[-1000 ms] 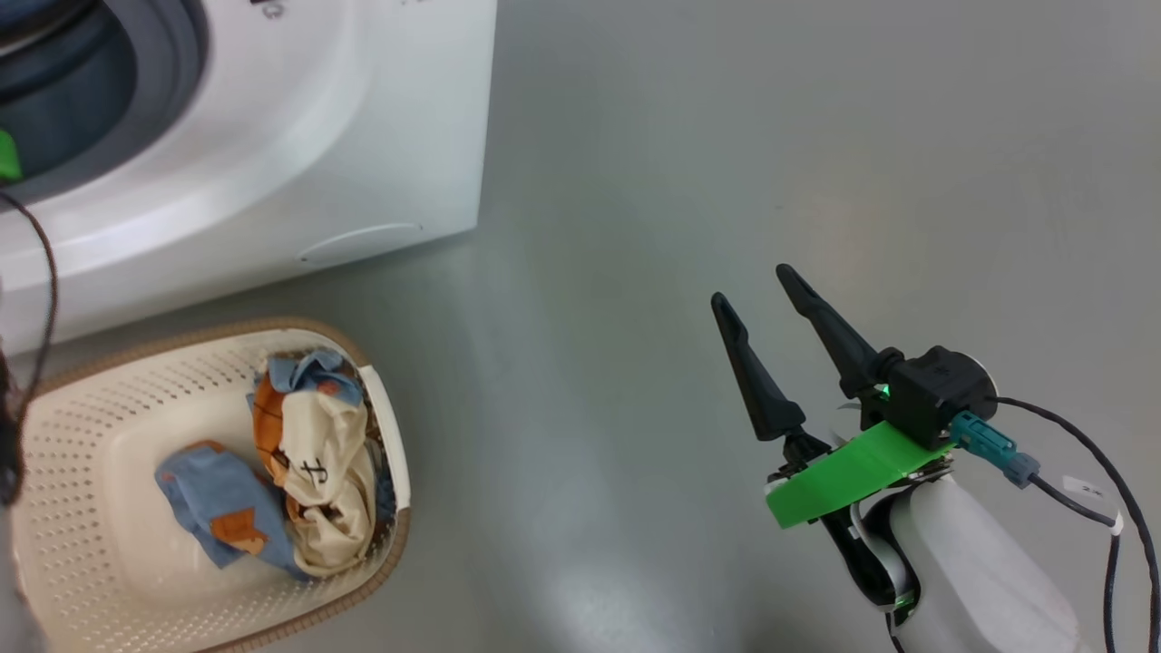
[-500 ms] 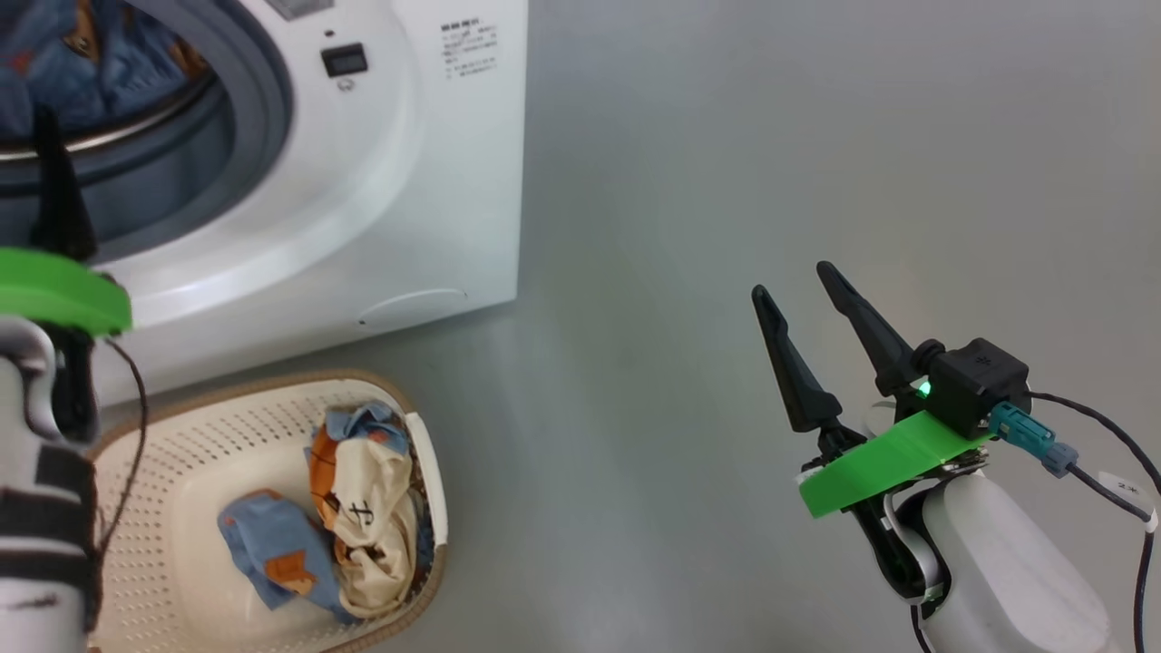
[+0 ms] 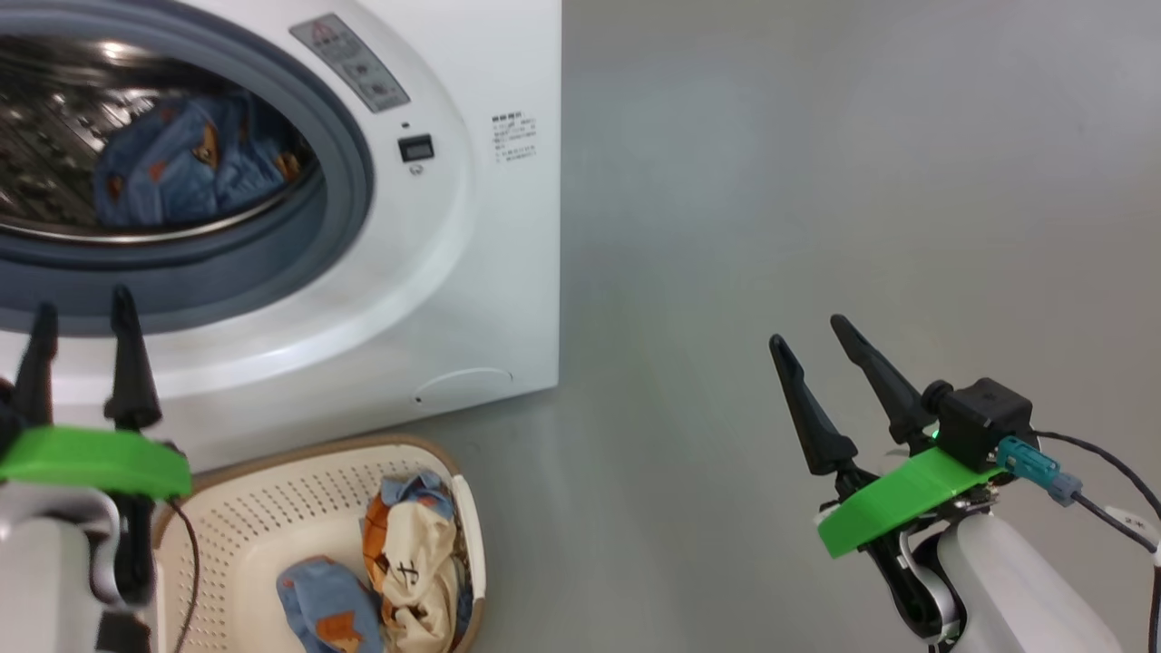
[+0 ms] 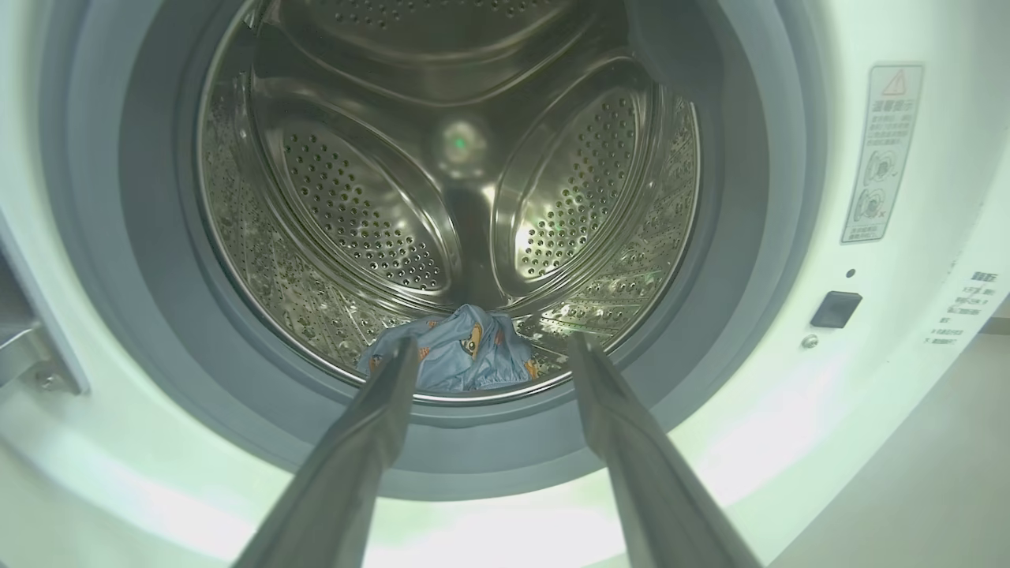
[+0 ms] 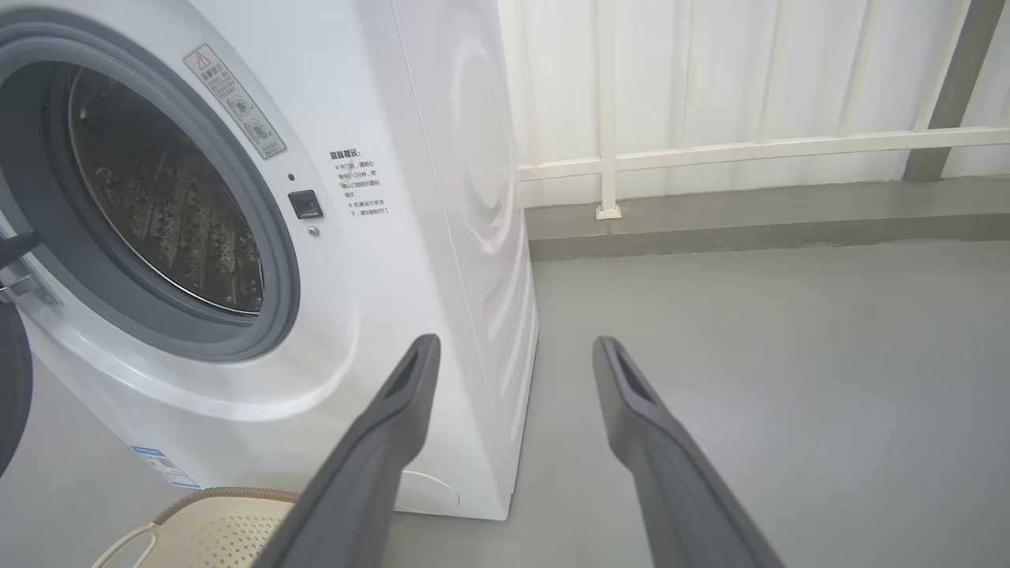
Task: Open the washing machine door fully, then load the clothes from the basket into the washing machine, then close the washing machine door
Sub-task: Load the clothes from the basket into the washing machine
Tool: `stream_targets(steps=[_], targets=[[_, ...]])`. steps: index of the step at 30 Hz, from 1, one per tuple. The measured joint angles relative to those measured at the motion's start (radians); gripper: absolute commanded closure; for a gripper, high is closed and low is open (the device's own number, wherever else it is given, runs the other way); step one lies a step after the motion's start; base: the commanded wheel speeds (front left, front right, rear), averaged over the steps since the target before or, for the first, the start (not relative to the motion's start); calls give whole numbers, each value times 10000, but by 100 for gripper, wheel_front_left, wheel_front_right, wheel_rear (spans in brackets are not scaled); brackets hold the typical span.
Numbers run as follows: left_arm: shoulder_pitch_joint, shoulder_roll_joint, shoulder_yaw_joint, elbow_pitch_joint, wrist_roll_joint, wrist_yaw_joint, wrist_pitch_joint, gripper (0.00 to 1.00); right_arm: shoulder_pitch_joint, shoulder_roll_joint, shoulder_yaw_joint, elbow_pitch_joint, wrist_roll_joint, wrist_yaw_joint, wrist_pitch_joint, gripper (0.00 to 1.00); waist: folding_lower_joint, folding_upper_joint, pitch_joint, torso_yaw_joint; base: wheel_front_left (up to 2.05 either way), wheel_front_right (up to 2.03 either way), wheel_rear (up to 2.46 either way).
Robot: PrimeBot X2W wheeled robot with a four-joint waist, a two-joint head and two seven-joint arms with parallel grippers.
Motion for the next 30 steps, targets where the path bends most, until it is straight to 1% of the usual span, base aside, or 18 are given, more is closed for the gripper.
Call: stream_targets(steps=[7,16,22,30], targets=[[1606,-408,222,-819,343,0,0,0,435,-134,25,96,176,0,0,0,0,0,-867,164,0,0,0],[3283,-748,681,-1762,462,0,0,0,936,-284,59,111,466,0,0,0,0,0,-1765,381,0,0,0],[3854,-1072,679,-2163,495,0,0,0,1123,-393,-86,111,477,0,0,0,1,0,-2027,698,0,0,0],[4535,-1325,698,-2715,1026,33,2,0,1184,-433,-151,188,477,0,0,0,1,0,-2293,950,0,0,0]])
